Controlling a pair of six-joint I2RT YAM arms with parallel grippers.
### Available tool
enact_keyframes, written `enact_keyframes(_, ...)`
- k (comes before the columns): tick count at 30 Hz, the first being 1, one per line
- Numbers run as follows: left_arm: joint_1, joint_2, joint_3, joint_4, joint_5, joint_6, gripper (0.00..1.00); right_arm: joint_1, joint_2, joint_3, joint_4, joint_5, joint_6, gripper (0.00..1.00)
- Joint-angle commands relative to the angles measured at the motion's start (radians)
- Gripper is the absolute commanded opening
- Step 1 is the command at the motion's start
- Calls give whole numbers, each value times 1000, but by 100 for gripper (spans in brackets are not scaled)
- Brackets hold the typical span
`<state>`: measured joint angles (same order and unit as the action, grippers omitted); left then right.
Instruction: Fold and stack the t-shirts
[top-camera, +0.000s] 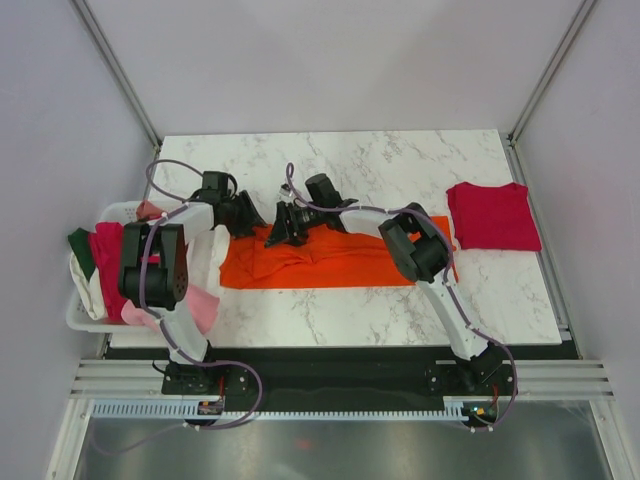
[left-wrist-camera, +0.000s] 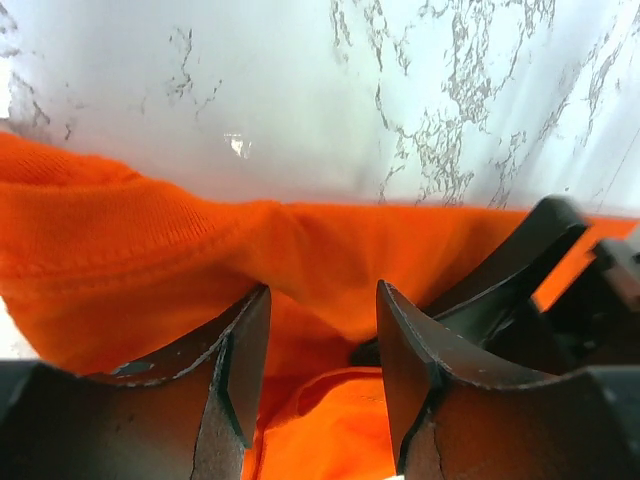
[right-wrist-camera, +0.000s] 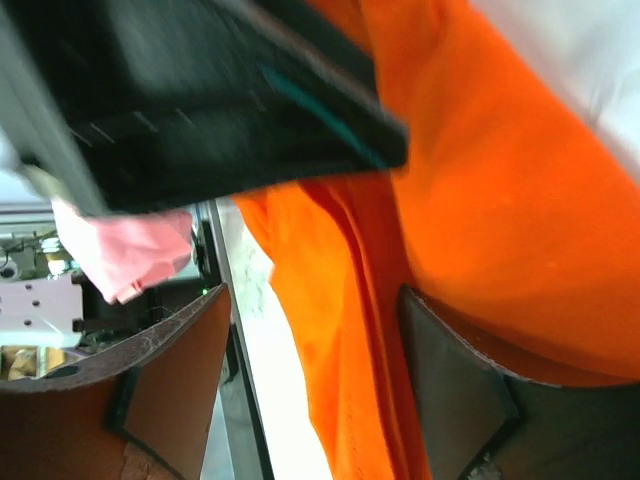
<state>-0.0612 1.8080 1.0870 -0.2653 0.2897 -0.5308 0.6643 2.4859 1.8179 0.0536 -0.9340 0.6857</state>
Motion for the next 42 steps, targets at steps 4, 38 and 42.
enact_keyframes(4,0,43,62,-35,-27,21,53,24,-110,-161,64,-68,-18,72)
enact_keyframes(38,18,63,113,-66,-75,49,52,94,-881,-928,-3,159,-124,73)
enact_keyframes(42,18,-22,90,-66,-81,34,54,90,-817,-838,18,227,-103,73)
